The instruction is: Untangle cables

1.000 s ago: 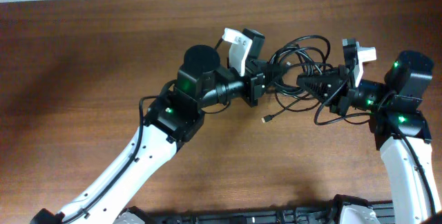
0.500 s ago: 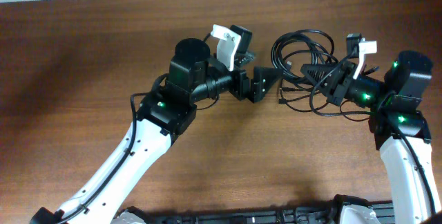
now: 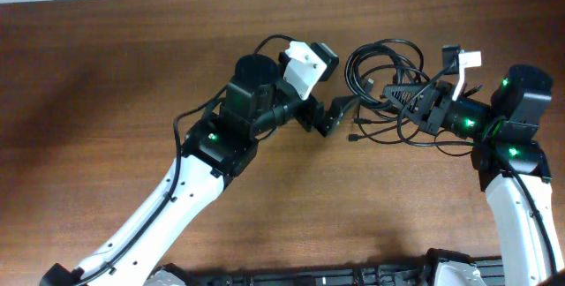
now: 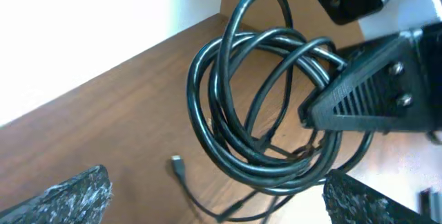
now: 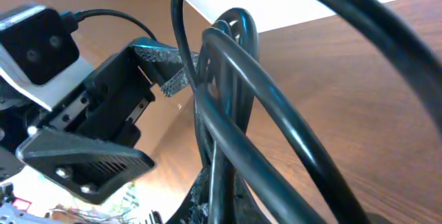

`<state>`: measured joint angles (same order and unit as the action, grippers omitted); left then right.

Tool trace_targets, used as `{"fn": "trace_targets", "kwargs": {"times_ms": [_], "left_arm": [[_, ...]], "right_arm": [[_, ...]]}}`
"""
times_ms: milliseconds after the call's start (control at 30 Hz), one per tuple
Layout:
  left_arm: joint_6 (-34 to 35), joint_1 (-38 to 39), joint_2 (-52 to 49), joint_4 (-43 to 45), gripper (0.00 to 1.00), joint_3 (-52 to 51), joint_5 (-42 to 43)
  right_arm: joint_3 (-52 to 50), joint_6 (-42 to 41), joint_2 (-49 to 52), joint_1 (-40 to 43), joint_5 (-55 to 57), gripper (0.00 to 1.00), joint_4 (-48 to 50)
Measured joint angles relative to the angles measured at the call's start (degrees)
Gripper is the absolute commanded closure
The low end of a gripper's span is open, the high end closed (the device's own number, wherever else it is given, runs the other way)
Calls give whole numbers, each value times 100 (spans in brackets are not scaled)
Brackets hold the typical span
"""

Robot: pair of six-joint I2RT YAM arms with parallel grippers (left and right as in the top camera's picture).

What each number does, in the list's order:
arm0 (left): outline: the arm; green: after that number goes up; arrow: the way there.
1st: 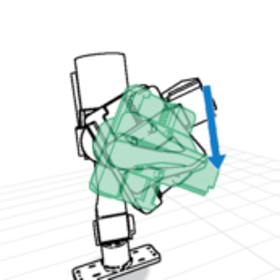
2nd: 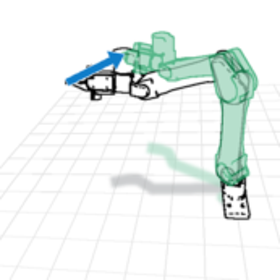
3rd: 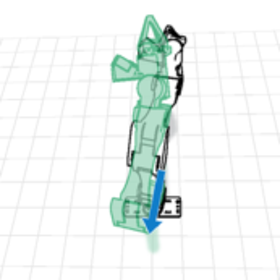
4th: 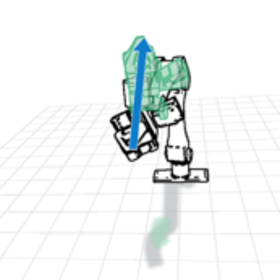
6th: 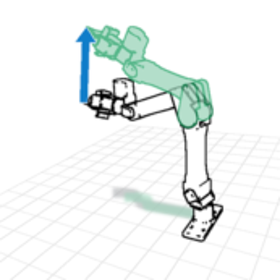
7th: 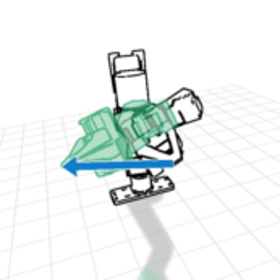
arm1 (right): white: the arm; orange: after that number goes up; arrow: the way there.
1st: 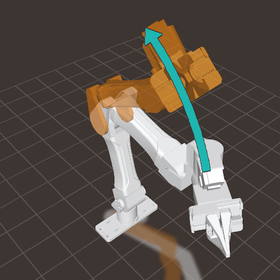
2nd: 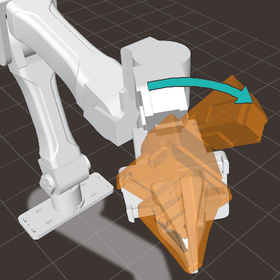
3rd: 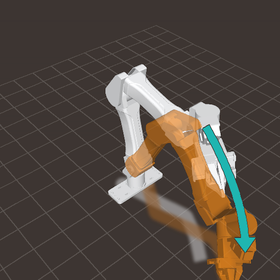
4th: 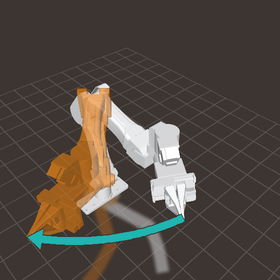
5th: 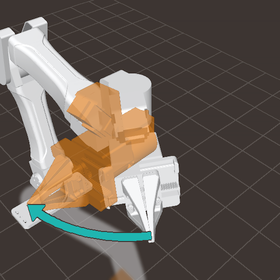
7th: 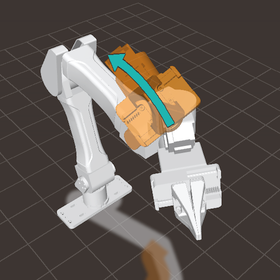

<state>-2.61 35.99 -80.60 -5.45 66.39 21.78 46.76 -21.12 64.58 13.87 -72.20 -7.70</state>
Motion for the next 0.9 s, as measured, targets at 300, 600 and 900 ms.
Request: {"fn": "trace_targets", "kwargs": {"times_ms": [300,600,900], "left_arm": [[-3523,0,-22,-719,1,4,-103],[-2133,-7,-22,-42,1,4,48],[748,-61,-31,-44,1,4,874]], "right_arm": [[0,-188,0,0,-238,96,-39],[0,-219,0,0,-249,96,13],[-15,-529,15,0,-852,96,1414]]}}
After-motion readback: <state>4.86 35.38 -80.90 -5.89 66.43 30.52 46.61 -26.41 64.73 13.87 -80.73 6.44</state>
